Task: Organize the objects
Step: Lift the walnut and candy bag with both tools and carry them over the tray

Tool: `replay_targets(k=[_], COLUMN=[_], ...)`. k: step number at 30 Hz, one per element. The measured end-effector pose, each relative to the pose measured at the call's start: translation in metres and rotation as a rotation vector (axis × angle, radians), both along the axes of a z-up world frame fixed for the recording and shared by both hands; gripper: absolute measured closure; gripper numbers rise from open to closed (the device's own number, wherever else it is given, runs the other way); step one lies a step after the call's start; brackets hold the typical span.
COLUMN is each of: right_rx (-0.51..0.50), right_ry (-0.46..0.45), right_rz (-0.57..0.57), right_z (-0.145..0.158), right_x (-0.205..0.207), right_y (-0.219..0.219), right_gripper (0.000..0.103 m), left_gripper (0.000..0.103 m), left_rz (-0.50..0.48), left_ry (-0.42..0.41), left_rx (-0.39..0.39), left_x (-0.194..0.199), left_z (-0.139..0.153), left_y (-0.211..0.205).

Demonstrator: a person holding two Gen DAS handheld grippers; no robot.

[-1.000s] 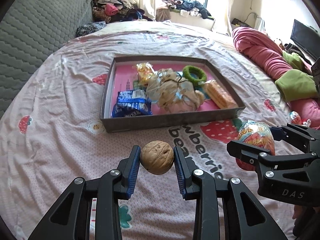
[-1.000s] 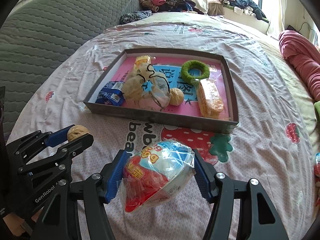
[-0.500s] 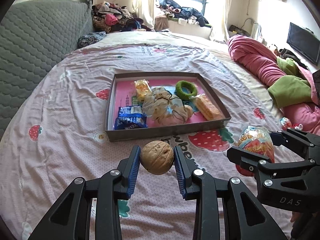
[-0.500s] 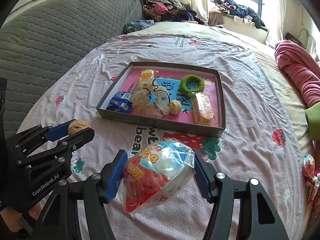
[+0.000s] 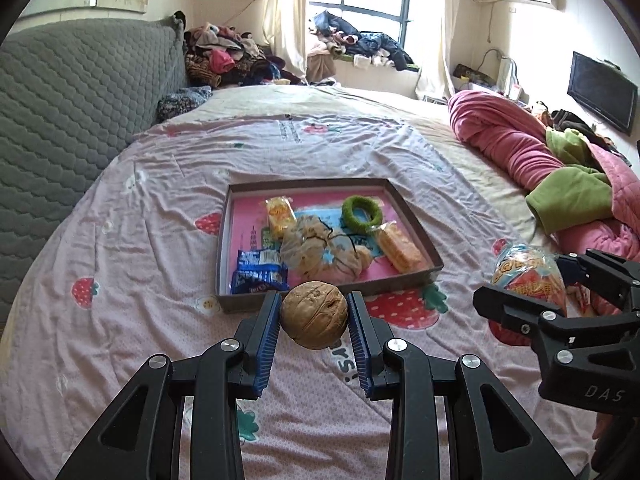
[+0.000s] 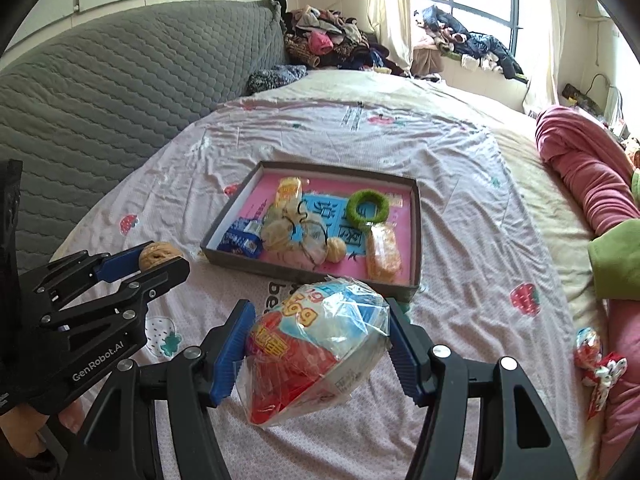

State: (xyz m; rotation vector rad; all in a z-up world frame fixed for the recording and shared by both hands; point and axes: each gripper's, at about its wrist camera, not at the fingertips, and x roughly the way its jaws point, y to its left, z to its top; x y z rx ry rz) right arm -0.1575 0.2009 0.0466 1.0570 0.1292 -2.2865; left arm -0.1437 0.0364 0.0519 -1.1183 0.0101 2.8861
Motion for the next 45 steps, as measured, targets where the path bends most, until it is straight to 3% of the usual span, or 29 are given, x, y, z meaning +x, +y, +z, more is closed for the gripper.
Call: replay_targets(k=[23, 45], right_rx=[-0.024, 0.001], right_ry=[0.102, 0.121], right_rz=[-0.02, 0.002], right_z=[0.045, 0.038], right_x=[-0.024, -0.072], right_y=[0.009, -0.008], right_gripper=[0.039, 0.039], left_gripper=[0.069, 0.069], left_rz=[-0.005, 0.013], left_ry=[0.059, 0.063], left_rx=[-0.052, -0.076], left_x=[-0.028, -0.092], left_z=[0.04, 0.036], left_y=[0.012, 0.019])
